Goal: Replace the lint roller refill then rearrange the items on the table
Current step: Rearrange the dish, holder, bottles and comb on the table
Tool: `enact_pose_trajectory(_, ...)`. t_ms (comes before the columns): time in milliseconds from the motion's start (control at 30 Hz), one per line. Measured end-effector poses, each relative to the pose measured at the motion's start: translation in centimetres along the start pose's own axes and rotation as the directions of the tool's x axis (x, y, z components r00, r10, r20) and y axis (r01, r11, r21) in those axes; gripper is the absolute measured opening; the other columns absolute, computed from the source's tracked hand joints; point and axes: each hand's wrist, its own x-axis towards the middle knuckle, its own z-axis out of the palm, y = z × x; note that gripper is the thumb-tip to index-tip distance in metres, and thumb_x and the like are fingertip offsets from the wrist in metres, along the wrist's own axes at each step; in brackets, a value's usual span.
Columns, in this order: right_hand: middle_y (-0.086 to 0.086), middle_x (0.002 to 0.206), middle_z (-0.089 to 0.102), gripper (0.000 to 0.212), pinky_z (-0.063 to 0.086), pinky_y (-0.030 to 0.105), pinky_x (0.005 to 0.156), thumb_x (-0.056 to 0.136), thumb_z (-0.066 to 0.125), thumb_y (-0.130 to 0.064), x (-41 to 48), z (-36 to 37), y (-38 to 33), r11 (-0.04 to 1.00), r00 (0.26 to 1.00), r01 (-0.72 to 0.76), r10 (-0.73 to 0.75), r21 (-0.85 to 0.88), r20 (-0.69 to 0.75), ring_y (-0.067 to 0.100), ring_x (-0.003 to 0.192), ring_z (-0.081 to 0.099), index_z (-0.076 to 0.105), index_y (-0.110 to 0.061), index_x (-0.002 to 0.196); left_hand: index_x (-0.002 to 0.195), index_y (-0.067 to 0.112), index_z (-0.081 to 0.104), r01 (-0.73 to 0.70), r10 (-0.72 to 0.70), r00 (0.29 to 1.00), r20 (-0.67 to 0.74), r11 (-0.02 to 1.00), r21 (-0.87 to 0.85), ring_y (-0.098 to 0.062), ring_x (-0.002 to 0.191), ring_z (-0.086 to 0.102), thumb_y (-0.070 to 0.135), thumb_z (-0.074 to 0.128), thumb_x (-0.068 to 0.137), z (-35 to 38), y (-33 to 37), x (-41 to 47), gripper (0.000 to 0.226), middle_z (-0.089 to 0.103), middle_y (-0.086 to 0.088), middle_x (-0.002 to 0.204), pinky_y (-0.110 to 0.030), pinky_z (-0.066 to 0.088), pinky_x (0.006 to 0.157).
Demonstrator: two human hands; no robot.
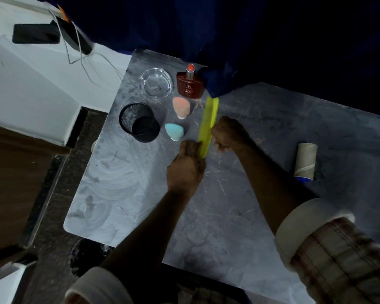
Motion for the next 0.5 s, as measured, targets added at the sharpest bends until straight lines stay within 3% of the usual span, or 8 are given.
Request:
enact_pose_trajectory(67, 0.011, 0.06, 0.072, 0.038, 0.058, 0.03, 0.057, 0.096, 0.05, -0.023, -0.06, 0.04, -0.01, 1.0, 1.0, -0.008, 0.008, 0.0, -0.004, 0.022, 0.049, 0.07, 0.073, 0.001, 0.077, 0.157, 0.023, 0.051, -0.003, 0.003, 1.0, -0.002, 1.0, 0.011, -0.038, 0.113, 0.071, 0.037, 0.06, 0.109, 0.07, -0.03, 0.05, 0.051, 0.046, -0.005, 0.163, -0.051, 0.063, 0.089)
enact_pose_trajectory(233, 0.015, 0.071, 0.076, 0.036, 0.066, 0.044, 0.081, 0.094, 0.047, -0.02, -0.3, 0.24, -0.33, 1.0, 1.0, -0.013, 0.014, 0.025, -0.028, 0.028, 0.066, 0.077, 0.074, 0.003, 0.087, 0.157, 0.021, 0.052, -0.016, 0.016, 1.0, -0.025, 1.0, 0.004, -0.04, 0.113, 0.072, 0.035, 0.061, 0.11, 0.27, -0.05, 0.27, 0.05, 0.046, -0.009, 0.164, -0.052, 0.064, 0.089)
enact_pose_trajectory(500, 0.013, 0.071, 0.076, 0.03, 0.066, 0.046, 0.08, 0.093, 0.049, -0.023, -0.63, 0.29, -0.28, 1.0, 0.997, 0.004, -0.002, 0.021, -0.072, 0.026, 0.061, 0.075, 0.071, -0.002, 0.098, 0.159, 0.021, 0.051, -0.029, 0.029, 0.999, -0.014, 1.0, 0.003, -0.04, 0.114, 0.071, 0.035, 0.059, 0.111, 0.29, -0.11, 0.17, 0.05, 0.046, -0.009, 0.165, -0.052, 0.064, 0.089)
